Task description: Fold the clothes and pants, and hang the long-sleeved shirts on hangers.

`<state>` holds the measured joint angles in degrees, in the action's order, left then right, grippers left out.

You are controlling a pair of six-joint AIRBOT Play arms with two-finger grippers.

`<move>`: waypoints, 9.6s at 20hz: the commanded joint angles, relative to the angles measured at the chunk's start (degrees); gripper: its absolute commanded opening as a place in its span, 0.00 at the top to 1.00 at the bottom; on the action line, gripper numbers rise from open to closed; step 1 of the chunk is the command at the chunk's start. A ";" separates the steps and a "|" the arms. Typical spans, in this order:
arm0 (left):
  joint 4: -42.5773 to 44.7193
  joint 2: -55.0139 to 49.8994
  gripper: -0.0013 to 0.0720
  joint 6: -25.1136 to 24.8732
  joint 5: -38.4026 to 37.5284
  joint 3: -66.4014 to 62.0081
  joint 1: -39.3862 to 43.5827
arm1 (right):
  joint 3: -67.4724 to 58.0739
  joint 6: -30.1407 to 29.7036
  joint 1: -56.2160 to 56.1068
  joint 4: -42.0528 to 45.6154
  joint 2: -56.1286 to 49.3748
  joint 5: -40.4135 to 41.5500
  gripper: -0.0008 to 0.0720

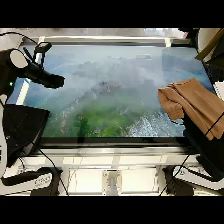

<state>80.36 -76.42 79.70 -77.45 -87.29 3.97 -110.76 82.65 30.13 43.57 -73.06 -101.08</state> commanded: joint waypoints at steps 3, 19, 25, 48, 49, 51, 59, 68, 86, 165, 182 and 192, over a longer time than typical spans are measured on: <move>0.02 -0.04 0.94 -0.02 0.02 0.00 -0.02 | -0.04 -0.04 -0.04 -0.02 0.04 -0.02 0.98; 12.50 -5.44 0.93 -2.16 -0.26 0.02 -0.24 | -0.04 -3.28 -0.04 0.17 0.04 15.80 0.98; 19.85 -10.47 0.20 -0.83 -0.17 0.09 -7.50 | -0.04 6.82 -0.17 -8.57 0.07 19.50 0.98; -3.30 -12.61 0.20 -0.46 1.20 0.13 -16.44 | -0.04 10.38 -0.15 -13.31 0.09 16.70 0.98; -3.30 -12.61 0.20 -0.46 1.20 0.13 -16.44 | -0.04 10.38 -0.15 -13.31 0.09 16.70 0.98; -3.30 -12.61 0.20 -0.46 1.22 0.13 -16.44 | -0.04 10.38 -0.15 -13.31 0.09 16.70 0.98; -3.30 -12.61 0.20 -0.46 1.20 0.13 -16.44 | -0.04 10.38 -0.15 -13.31 0.09 16.70 0.98; -3.80 -13.90 0.20 -0.68 1.84 0.13 -16.20 | -0.04 9.92 -0.15 -11.65 0.09 22.49 0.98; 15.65 -23.43 0.25 3.02 -4.79 0.17 -15.76 | -0.04 9.88 -0.11 -11.82 0.09 35.82 0.98; -23.69 -24.33 0.10 10.95 23.63 8.68 -18.99 | 54.53 -11.39 -61.83 -5.03 0.04 57.75 0.45; -32.26 -14.01 0.95 -7.69 14.84 9.22 -16.11 | 58.64 -1.92 -72.41 -4.85 -0.92 62.82 0.25; -32.81 -11.61 0.95 -7.52 14.16 12.61 -11.80 | 59.87 -1.33 -81.05 -17.27 -14.19 83.27 0.19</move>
<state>47.48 -88.33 72.18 -62.85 -74.87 -8.60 -50.94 81.17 -50.52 28.25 -85.08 -24.23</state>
